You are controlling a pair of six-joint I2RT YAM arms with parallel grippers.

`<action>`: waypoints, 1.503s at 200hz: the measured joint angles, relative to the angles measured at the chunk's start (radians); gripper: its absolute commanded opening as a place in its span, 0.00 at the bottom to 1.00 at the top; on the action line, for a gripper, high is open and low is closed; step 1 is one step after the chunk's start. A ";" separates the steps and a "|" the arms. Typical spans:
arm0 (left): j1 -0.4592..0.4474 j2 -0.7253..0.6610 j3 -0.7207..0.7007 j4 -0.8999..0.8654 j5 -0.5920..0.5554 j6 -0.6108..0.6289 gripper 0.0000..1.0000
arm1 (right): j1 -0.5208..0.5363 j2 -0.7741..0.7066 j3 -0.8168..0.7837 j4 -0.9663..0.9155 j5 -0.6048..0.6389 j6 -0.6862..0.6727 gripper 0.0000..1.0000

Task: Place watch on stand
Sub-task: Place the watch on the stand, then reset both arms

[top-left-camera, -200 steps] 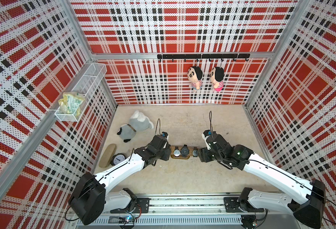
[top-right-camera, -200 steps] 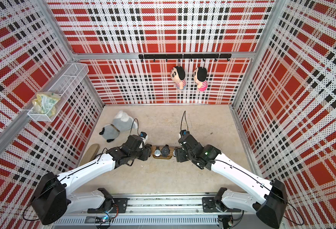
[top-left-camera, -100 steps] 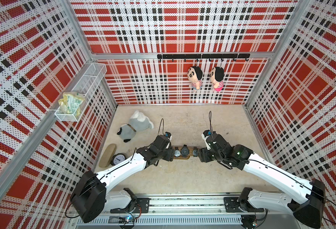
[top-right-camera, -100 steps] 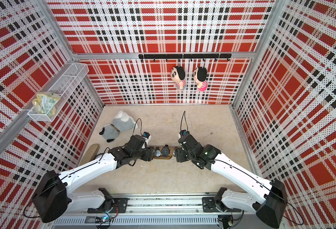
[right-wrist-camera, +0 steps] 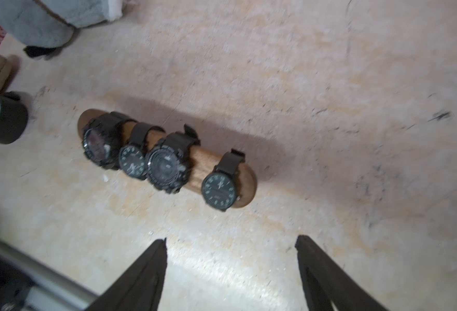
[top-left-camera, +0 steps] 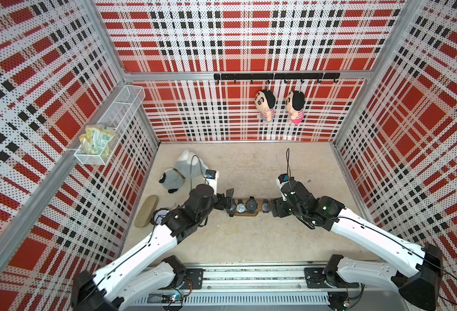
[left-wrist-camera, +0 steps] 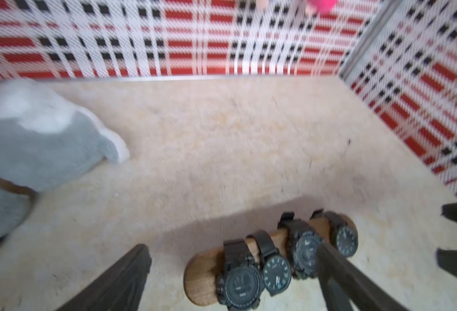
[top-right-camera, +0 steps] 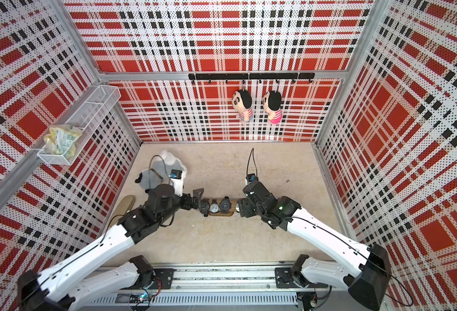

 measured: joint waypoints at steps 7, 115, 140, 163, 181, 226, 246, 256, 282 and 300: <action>0.000 -0.059 -0.042 0.069 -0.041 0.021 0.98 | -0.011 -0.011 -0.018 0.032 0.035 -0.022 0.96; 0.648 0.045 -0.525 1.024 -0.156 0.130 0.98 | -0.668 0.019 -0.723 1.348 0.055 -0.406 1.00; 0.728 0.178 -0.549 1.120 -0.135 0.113 0.98 | -0.695 0.154 -0.732 1.520 -0.010 -0.414 1.00; 0.785 0.274 -0.570 1.201 -0.082 0.098 0.98 | -0.710 0.191 -0.693 1.604 -0.060 -0.444 1.00; 0.810 0.332 -0.583 1.274 -0.044 0.090 0.98 | -0.715 0.191 -0.678 1.635 -0.077 -0.459 1.00; 0.816 0.494 -0.605 1.489 0.052 0.085 0.98 | -0.743 0.335 -0.805 1.887 -0.119 -0.460 1.00; 0.808 0.579 -0.607 1.565 0.087 0.095 0.98 | -0.755 0.468 -0.821 1.936 -0.149 -0.462 1.00; 0.798 0.599 -0.607 1.580 0.099 0.108 0.98 | -0.757 0.461 -0.807 1.914 -0.159 -0.462 1.00; 0.728 0.681 -0.606 1.693 0.089 0.163 0.98 | -0.757 0.455 -0.727 1.908 -0.139 -0.451 1.00; 0.684 0.711 -0.595 1.682 0.056 0.196 0.98 | -0.757 0.454 -0.745 1.965 -0.118 -0.446 1.00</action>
